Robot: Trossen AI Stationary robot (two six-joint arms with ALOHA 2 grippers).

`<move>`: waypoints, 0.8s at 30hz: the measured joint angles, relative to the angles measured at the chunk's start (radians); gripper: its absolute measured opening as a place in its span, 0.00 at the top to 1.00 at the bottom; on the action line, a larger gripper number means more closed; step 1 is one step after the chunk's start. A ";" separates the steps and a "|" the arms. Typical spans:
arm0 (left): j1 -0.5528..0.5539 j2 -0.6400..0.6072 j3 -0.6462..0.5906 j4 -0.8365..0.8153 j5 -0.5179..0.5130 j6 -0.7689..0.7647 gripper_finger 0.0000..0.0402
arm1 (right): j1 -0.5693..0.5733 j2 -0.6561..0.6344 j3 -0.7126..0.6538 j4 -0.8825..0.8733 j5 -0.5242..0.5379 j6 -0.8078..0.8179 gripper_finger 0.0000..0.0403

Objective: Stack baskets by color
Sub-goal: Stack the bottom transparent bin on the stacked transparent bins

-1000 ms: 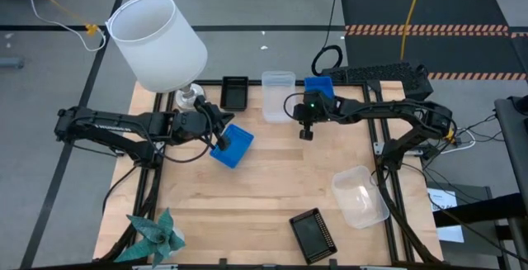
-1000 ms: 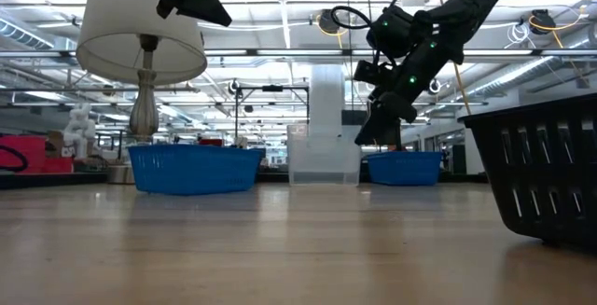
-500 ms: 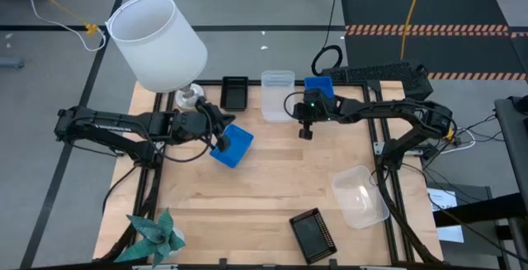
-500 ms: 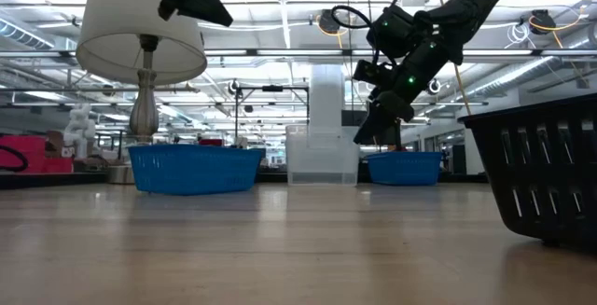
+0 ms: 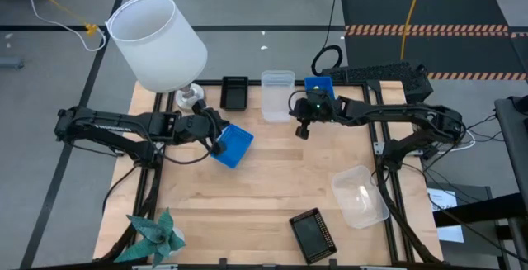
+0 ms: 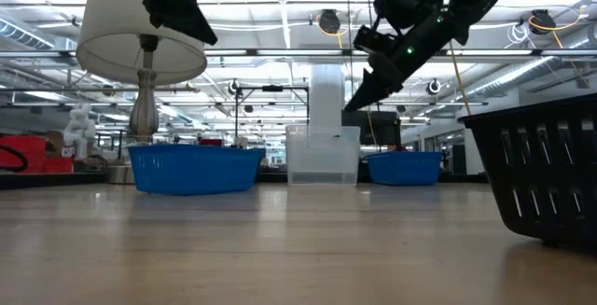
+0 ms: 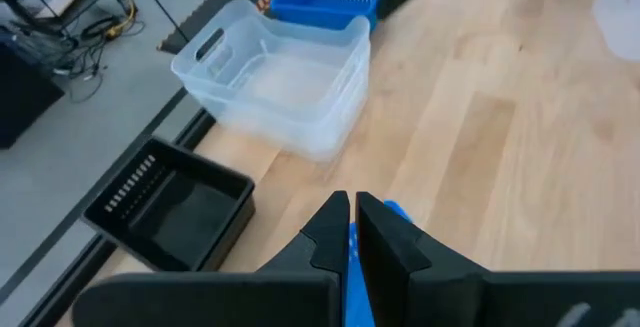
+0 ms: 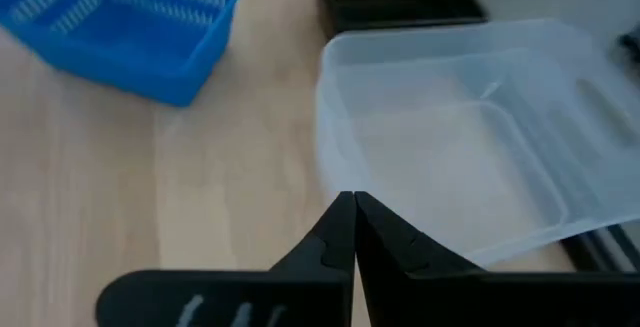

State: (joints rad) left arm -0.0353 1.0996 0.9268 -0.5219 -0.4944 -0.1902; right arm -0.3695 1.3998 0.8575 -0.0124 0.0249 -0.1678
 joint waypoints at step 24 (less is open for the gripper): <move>0.010 0.000 0.000 0.002 -0.004 0.011 0.94 | 0.210 -0.251 0.027 -0.419 0.162 0.196 0.78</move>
State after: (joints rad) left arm -0.0257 1.0996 0.9268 -0.5195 -0.4988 -0.1791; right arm -0.1595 1.1484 0.8840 -0.4316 0.1867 0.0282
